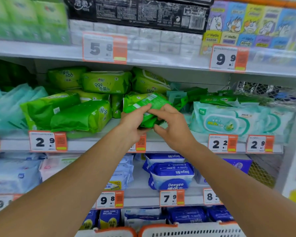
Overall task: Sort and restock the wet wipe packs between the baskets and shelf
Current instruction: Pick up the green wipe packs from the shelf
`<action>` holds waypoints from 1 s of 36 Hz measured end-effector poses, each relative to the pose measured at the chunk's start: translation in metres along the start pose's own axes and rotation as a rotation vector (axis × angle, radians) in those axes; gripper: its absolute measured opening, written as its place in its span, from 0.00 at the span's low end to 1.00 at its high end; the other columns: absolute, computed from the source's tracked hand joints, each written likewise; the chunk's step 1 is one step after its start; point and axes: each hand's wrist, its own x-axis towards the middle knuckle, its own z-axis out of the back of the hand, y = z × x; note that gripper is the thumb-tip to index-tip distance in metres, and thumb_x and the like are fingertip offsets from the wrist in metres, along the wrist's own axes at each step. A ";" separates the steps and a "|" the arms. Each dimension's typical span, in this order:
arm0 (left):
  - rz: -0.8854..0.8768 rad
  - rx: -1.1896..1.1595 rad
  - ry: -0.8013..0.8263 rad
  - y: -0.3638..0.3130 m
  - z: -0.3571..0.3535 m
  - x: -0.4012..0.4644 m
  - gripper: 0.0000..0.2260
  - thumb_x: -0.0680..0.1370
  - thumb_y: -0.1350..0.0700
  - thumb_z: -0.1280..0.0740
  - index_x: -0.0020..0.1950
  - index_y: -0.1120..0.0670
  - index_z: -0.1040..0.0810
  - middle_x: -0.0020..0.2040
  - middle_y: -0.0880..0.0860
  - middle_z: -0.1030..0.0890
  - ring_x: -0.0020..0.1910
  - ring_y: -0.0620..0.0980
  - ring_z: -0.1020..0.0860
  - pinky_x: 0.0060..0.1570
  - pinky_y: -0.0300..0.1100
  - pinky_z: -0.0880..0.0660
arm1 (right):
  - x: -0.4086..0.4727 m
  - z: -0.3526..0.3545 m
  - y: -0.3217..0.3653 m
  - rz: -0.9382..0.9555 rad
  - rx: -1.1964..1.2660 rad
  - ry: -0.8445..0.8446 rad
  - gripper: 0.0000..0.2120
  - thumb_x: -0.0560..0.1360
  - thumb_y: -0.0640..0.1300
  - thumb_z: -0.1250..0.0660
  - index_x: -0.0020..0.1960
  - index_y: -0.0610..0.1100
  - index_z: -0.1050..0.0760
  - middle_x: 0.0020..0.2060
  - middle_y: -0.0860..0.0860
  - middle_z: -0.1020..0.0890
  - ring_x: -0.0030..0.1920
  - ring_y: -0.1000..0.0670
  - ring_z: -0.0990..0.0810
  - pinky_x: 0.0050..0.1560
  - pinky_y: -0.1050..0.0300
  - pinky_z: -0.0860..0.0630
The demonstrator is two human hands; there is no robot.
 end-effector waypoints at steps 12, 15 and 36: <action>-0.086 0.015 0.100 0.003 0.024 -0.016 0.17 0.74 0.61 0.26 0.63 0.55 0.21 0.53 0.56 0.15 0.51 0.56 0.15 0.44 0.52 0.18 | 0.010 0.024 0.009 -1.033 0.874 -0.186 0.28 0.71 0.56 0.25 0.65 0.47 0.29 0.58 0.46 0.20 0.54 0.47 0.18 0.45 0.46 0.16; -0.079 0.062 0.176 -0.001 0.034 -0.022 0.17 0.75 0.62 0.28 0.64 0.56 0.21 0.55 0.58 0.15 0.52 0.57 0.16 0.43 0.50 0.18 | 0.011 0.031 0.001 -1.043 0.852 0.031 0.25 0.72 0.63 0.28 0.61 0.48 0.22 0.55 0.47 0.16 0.55 0.45 0.17 0.54 0.44 0.18; 0.019 -0.369 -0.039 -0.039 0.065 -0.062 0.12 0.77 0.57 0.32 0.59 0.61 0.21 0.51 0.63 0.16 0.47 0.60 0.15 0.47 0.57 0.18 | 0.018 0.037 0.001 -0.497 0.212 0.134 0.08 0.71 0.48 0.23 0.42 0.43 0.16 0.31 0.53 0.17 0.32 0.58 0.22 0.35 0.67 0.28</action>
